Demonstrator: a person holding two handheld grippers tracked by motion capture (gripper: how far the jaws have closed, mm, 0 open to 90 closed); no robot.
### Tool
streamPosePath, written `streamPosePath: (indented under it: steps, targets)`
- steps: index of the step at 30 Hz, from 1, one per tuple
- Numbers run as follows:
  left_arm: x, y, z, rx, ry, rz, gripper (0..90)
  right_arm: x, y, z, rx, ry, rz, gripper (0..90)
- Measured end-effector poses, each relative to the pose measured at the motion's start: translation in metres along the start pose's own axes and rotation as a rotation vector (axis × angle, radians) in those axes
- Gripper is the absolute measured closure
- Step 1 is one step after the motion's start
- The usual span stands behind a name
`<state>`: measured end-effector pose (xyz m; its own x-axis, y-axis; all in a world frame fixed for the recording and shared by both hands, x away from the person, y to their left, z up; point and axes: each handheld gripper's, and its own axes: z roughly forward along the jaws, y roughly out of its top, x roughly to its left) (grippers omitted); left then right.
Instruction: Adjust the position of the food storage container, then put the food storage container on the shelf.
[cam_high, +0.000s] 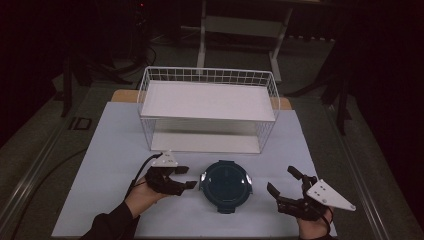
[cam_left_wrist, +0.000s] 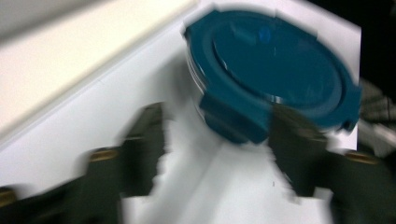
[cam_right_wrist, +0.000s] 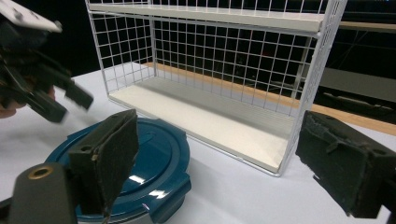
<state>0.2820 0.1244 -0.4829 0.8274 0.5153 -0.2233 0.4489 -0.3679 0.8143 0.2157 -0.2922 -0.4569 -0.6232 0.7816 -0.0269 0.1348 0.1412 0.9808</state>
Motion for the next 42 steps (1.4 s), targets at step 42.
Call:
streamPosePath:
  steps: [42]
  targets:
    - [0.019,-0.002,0.046,0.150,-0.117,-0.637,22.5,0.025,0.017,0.014,0.002,0.045,-0.086,10.2]
